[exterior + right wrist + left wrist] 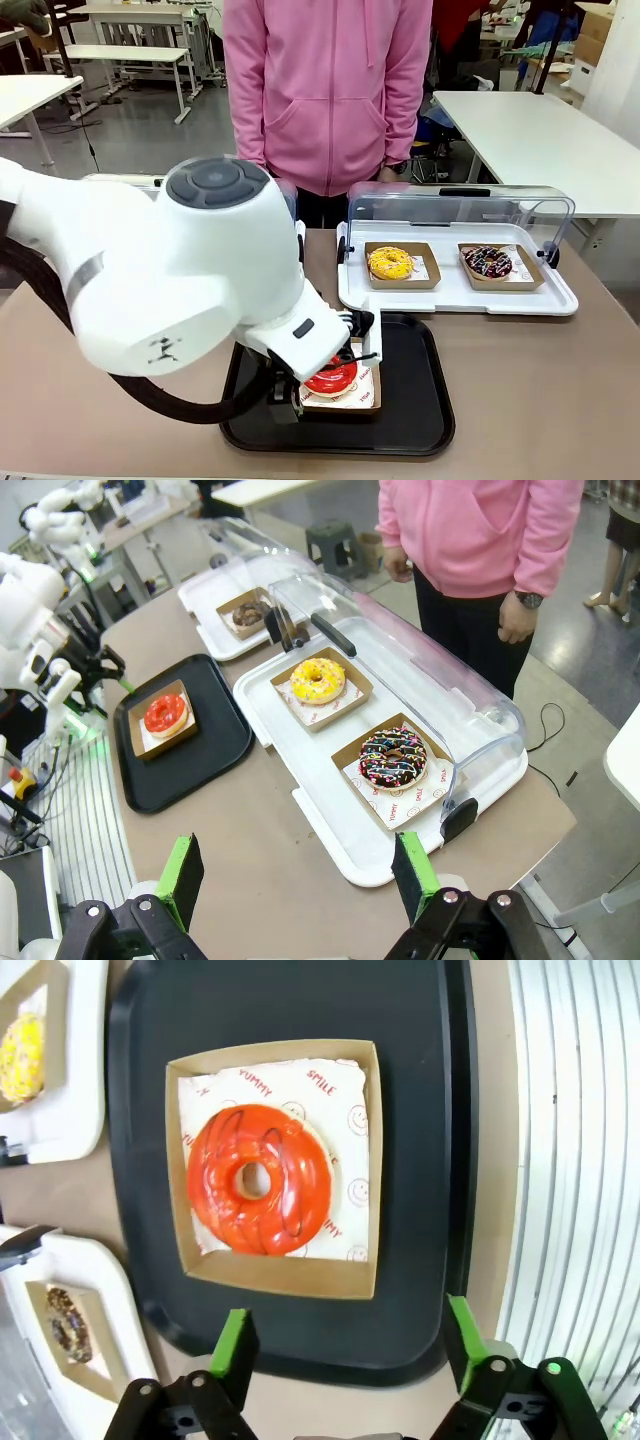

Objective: Move the first donut from the left to the tray.
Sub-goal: Pick up the Paper togo box containing the Donut indicated by the person and place it on the Handle tray.

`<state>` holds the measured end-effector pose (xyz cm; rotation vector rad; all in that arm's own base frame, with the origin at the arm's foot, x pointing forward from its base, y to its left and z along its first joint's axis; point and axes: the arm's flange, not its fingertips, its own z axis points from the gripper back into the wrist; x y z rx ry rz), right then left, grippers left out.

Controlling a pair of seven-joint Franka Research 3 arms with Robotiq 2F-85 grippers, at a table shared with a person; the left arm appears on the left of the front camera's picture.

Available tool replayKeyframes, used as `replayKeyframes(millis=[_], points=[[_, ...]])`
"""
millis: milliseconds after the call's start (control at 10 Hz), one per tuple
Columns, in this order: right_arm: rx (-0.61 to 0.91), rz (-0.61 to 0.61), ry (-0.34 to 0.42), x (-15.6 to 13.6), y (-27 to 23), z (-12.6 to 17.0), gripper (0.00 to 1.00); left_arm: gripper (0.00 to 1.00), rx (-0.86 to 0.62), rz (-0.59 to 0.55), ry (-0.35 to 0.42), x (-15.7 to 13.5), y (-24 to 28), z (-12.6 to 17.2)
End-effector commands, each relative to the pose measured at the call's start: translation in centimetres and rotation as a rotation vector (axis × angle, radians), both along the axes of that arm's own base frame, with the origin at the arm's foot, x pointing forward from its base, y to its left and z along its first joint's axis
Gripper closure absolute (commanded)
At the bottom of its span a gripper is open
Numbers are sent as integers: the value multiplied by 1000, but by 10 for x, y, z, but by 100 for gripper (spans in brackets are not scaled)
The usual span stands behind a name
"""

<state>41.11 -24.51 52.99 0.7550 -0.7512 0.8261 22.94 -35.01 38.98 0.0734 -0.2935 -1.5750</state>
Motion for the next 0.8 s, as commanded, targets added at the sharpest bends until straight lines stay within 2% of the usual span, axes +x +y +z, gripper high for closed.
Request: replayKeyframes(millis=[0, 700], points=[[3, 3, -8, 0, 0, 2, 0, 0, -3, 10, 3, -1, -4, -12], [3, 3, -8, 0, 0, 2, 0, 0, -3, 10, 3, -1, -4, -12]])
